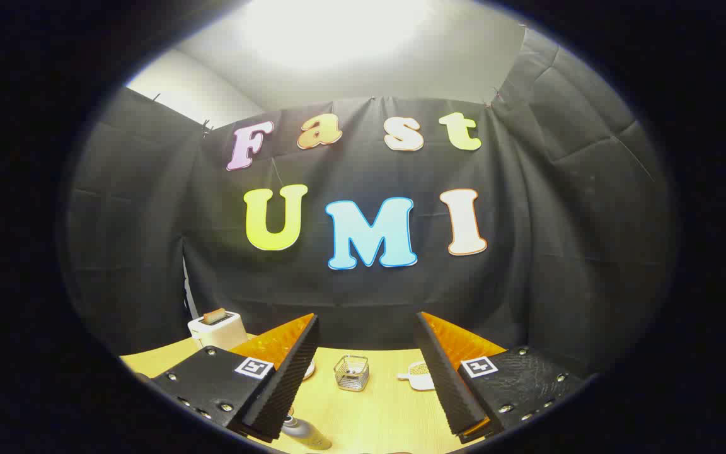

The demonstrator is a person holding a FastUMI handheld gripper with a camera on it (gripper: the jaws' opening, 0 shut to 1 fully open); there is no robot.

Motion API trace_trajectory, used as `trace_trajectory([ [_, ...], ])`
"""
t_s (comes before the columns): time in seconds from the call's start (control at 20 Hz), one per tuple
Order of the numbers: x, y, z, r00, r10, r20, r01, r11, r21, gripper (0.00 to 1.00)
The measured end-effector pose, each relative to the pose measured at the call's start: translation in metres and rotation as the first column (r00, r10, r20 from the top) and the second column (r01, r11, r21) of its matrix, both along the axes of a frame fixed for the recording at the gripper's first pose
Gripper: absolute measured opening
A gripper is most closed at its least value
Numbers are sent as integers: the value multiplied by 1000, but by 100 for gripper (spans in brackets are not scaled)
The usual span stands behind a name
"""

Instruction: Take the bottle from table, then pour the juice into the cup, finally place the bottle on the coaster

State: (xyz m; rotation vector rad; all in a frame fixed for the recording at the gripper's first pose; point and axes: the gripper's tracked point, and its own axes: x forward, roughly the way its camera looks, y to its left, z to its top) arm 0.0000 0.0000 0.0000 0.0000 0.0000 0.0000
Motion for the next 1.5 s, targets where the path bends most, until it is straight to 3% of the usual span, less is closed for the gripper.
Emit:
trace_trajectory([
  [0.85, -8, 33, -33, 999, 45, -12, -45, 998, -45, 93],
  [1.3, -11, 73, -106, 994, 111, -17, -111, 994, 25, 93],
  [1.5, -9, 83, -139, 995, 95, -14, -95, 995, 8, 93],
])
